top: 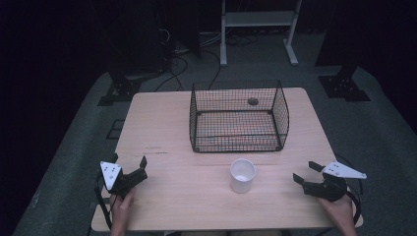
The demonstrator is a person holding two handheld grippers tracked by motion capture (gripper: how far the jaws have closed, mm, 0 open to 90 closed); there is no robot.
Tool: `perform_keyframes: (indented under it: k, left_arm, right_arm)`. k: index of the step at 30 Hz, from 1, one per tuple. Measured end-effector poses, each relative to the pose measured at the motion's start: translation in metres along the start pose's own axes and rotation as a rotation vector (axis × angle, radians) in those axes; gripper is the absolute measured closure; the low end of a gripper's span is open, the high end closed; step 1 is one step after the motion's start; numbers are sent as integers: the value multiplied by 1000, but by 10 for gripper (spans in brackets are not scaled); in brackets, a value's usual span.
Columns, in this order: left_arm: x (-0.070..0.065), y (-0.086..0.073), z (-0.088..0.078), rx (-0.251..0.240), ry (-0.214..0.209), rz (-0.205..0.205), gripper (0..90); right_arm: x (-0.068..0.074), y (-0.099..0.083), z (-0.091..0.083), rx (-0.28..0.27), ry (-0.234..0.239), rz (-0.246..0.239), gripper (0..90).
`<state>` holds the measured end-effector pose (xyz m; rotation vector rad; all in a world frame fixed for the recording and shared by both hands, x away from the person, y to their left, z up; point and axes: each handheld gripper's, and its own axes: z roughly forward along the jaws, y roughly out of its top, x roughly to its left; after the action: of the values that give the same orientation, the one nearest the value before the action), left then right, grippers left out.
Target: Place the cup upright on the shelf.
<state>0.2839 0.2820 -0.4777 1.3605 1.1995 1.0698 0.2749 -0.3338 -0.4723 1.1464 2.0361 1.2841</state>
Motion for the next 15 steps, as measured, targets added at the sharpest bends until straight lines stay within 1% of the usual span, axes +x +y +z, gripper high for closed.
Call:
perform_keyframes:
  k: [4, 6, 11, 15]
  left_arm:
    - [0, 0, 0, -1, -1, 2, 0]
    - [0, 0, 0, -2, -1, 2, 0]
    - [0, 0, 0, -2, 0, 3, 0]
    - [0, 0, 0, -3, -2, 4, 0]
  right_arm:
    - [-1, 0, -1, 1, 3, 10, 165]
    - [0, 1, -2, 2, 7, 7, 164]
    - [2, 4, -3, 0, 27, 9, 141]
    - [6, 6, -4, 11, 48, 1, 136]
